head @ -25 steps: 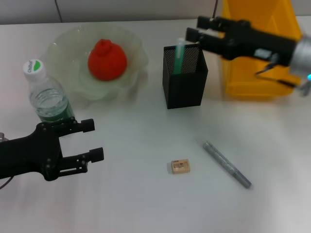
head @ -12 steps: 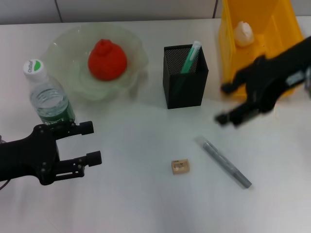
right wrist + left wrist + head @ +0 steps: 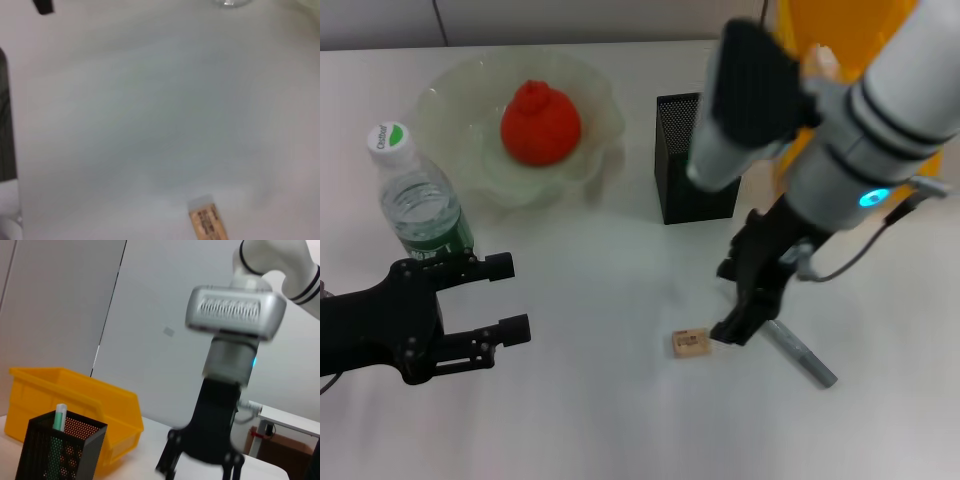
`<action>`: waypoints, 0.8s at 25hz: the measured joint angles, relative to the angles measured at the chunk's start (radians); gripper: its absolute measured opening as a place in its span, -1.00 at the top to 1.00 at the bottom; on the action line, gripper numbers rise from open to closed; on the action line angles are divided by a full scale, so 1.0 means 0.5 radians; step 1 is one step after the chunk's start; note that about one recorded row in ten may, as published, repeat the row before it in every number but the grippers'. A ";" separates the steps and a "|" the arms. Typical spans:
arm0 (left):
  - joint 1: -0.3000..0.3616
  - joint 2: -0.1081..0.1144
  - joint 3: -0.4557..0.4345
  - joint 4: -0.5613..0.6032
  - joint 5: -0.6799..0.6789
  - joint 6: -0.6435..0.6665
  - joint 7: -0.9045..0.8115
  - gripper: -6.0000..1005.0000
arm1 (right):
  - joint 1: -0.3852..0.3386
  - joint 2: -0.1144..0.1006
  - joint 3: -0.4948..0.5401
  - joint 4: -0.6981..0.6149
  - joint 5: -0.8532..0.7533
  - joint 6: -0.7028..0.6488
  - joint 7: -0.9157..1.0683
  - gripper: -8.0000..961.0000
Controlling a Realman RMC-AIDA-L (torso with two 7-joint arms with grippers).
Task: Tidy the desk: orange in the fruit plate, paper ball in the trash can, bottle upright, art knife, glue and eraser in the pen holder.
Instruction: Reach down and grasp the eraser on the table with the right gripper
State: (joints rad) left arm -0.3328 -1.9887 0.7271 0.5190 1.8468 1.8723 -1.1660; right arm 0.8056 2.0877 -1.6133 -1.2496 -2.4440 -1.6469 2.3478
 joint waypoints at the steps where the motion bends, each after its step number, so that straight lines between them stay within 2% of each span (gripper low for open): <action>1: 0.000 -0.001 0.001 0.000 0.000 0.000 0.000 -0.54 | 0.012 0.002 -0.065 0.048 0.009 0.077 0.000 -0.58; 4: 0.000 -0.005 0.000 0.000 0.000 0.000 0.001 -0.54 | 0.048 0.006 -0.220 0.175 0.082 0.276 -0.015 -0.57; 9: 0.000 -0.008 0.004 0.004 0.000 0.001 0.000 -0.54 | 0.071 0.006 -0.384 0.281 0.111 0.456 -0.031 -0.57; 15: 0.000 -0.003 -0.005 -0.001 0.000 0.005 0.000 -0.54 | 0.069 0.006 -0.445 0.304 0.125 0.481 -0.032 -0.25; 20: 0.000 -0.002 -0.002 -0.001 0.000 0.005 -0.001 -0.54 | 0.068 0.006 -0.500 0.309 0.148 0.489 -0.034 0.12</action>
State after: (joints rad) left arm -0.3328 -1.9900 0.7259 0.5185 1.8468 1.8746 -1.1664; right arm 0.8394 2.0908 -1.8631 -1.0953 -2.3702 -1.4025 2.3306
